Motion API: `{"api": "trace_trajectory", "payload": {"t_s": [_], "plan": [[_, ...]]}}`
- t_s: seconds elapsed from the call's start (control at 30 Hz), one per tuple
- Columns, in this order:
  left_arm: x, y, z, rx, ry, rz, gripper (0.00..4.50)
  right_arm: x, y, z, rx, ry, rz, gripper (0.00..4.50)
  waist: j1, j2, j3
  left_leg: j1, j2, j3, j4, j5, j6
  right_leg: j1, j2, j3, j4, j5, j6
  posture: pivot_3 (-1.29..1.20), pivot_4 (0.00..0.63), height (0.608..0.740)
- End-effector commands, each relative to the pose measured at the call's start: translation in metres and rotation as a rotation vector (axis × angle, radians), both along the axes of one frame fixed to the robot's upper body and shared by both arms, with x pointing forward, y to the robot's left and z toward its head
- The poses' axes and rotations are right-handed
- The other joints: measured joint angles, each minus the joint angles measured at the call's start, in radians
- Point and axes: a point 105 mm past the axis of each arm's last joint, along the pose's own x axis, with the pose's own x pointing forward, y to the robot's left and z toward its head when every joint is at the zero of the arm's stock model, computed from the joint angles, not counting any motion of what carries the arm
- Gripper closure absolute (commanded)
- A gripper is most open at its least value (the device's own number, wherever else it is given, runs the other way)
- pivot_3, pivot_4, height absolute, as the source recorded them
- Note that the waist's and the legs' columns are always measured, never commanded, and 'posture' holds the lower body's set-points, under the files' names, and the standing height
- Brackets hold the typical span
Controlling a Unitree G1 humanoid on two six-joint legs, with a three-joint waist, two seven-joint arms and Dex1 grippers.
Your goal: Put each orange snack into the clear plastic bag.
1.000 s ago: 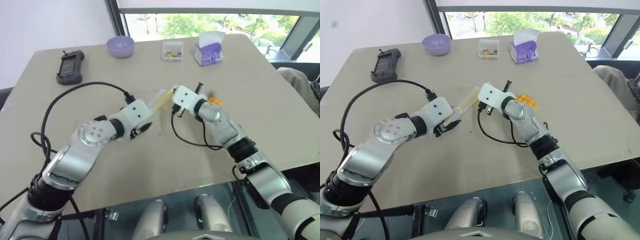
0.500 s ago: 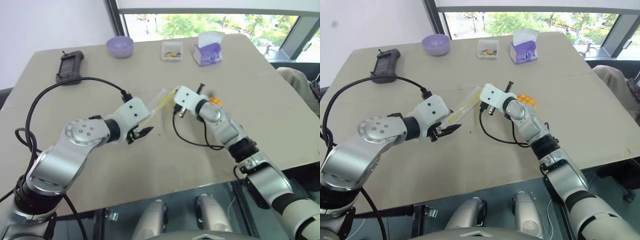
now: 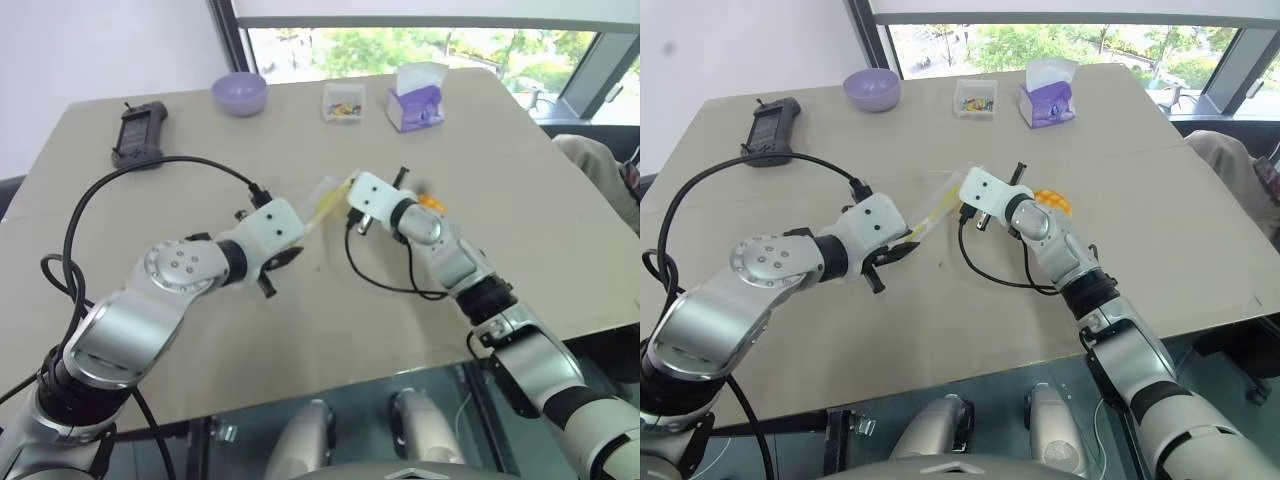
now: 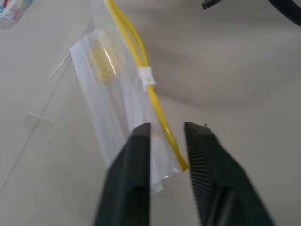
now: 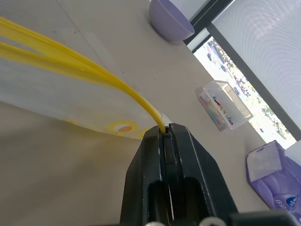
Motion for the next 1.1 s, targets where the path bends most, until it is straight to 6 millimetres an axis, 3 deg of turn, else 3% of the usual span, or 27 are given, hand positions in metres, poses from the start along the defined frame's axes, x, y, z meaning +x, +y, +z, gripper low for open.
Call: {"api": "trace_trajectory", "payload": {"t_s": [0.03, 0.17, 0.3, 0.4, 0.57, 0.63, 0.67, 0.77, 0.93, 1.03, 1.1], "plan": [[0.004, -0.002, 0.008, 0.029, -0.067, -0.009, 4.45, -0.005, 0.005, 0.02, 0.025, -0.065, 0.022, 4.5, 0.0, 0.0, 0.0, 0.0, 0.0, 0.0, 0.0, 0.0, 0.0, 0.0, 0.0, 0.0, 0.0, 0.0, 0.0, 0.0, 0.15, 0.74], [0.017, 0.008, 0.009, 0.129, -0.162, 0.005, 4.45, -0.002, -0.002, 0.024, 0.015, -0.088, 0.002, 4.5, 0.001, 0.0, 0.0, 0.0, 0.0, 0.0, 0.0, 0.0, 0.0, 0.0, 0.0, 0.0, 0.0, 0.0, 0.0, 0.0, 0.15, 0.74], [0.043, 0.026, 0.027, 0.288, -0.409, -0.004, 4.45, 0.003, -0.019, 0.04, -0.011, -0.17, -0.039, 4.5, 0.007, 0.0, 0.0, 0.0, 0.0, 0.0, 0.0, 0.0, 0.0, 0.0, 0.0, 0.0, 0.0, 0.0, 0.0, 0.0, 0.15, 0.74], [0.052, 0.031, 0.04, 0.374, -0.578, -0.075, 4.45, -0.004, -0.028, 0.046, -0.016, -0.207, -0.021, 4.5, 0.01, 0.0, 0.0, 0.0, 0.0, 0.0, 0.0, 0.0, 0.0, 0.0, 0.0, 0.0, -0.001, 0.0, 0.0, 0.0, 0.15, 0.74], [0.053, 0.035, 0.025, 0.302, -0.549, -0.119, 4.45, -0.03, -0.036, 0.006, -0.03, -0.019, 0.066, 4.5, 0.02, 0.0, 0.0, -0.002, 0.0, 0.0, -0.001, 0.0, 0.0, -0.001, -0.001, -0.001, -0.003, 0.0, 0.0, 0.0, 0.15, 0.74], [0.052, 0.032, 0.018, 0.251, -0.52, -0.115, 4.5, -0.034, -0.038, 0.0, -0.008, 0.023, 0.068, 3.73, 0.02, 0.0, 0.0, -0.004, -0.001, 0.0, 0.001, -0.001, 0.002, -0.002, -0.001, -0.001, -0.002, 0.0, 0.0, 0.0, 0.15, 0.74], [0.051, 0.03, 0.015, 0.248, -0.51, -0.125, 4.5, -0.036, -0.038, -0.002, -0.007, 0.037, 0.077, 3.63, 0.02, 0.0, 0.0, -0.005, -0.001, 0.0, 0.002, -0.001, 0.002, -0.002, -0.001, -0.001, -0.002, 0.0, 0.0, 0.0, 0.15, 0.74], [0.05, 0.027, 0.01, 0.224, -0.488, -0.134, 4.5, -0.04, -0.038, -0.001, 0.038, 0.047, 0.081, 2.4, 0.016, 0.0, 0.0, -0.009, -0.001, 0.001, 0.005, -0.001, 0.002, -0.006, -0.001, 0.0, 0.002, 0.0, 0.0, 0.0, 0.15, 0.74], [0.049, 0.023, 0.011, 0.209, -0.472, -0.155, 4.5, -0.047, -0.05, 0.005, 0.107, 0.108, 0.108, 2.4, 0.019, 0.0, 0.0, -0.008, 0.0, 0.0, 0.005, -0.001, 0.002, -0.007, -0.001, -0.002, 0.004, 0.0, 0.0, 0.0, 0.15, 0.74], [0.049, 0.02, 0.014, 0.194, -0.467, -0.166, 4.5, -0.056, -0.05, 0.02, 0.184, 0.137, 0.163, 3.14, 0.019, 0.0, 0.0, -0.008, -0.001, 0.001, 0.006, -0.001, 0.002, -0.006, -0.001, -0.001, 0.003, 0.0, 0.0, 0.0, 0.15, 0.74], [0.048, 0.019, 0.014, 0.19, -0.468, -0.171, 4.5, -0.062, -0.04, 0.03, 0.193, 0.114, 0.208, 4.03, 0.018, 0.0, 0.0, -0.009, -0.001, 0.001, 0.006, -0.001, 0.002, -0.006, -0.001, -0.001, 0.003, 0.0, 0.0, 0.0, 0.15, 0.74]]}}
